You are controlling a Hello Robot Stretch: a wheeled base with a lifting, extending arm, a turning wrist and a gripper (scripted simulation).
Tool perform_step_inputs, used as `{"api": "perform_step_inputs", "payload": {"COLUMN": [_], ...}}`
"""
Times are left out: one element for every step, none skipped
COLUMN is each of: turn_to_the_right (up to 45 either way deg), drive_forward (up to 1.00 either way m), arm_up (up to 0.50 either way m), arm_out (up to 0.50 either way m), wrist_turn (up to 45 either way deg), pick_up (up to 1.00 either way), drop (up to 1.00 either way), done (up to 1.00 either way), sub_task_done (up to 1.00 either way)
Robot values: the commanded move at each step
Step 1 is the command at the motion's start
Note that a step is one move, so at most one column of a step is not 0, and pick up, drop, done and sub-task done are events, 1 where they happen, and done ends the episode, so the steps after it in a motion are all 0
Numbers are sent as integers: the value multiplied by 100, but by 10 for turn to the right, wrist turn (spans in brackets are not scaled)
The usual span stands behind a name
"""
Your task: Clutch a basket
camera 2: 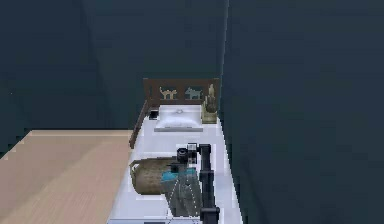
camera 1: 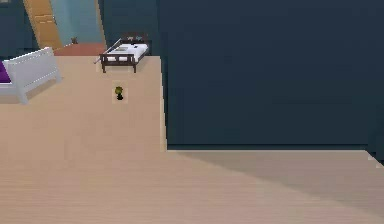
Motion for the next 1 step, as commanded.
{"api": "perform_step_inputs", "payload": {"turn_to_the_right": [0], "drive_forward": [0], "arm_up": [0], "arm_out": [0], "wrist_turn": [450], "pick_up": [0], "drop": [0], "done": [0], "sub_task_done": [0]}}
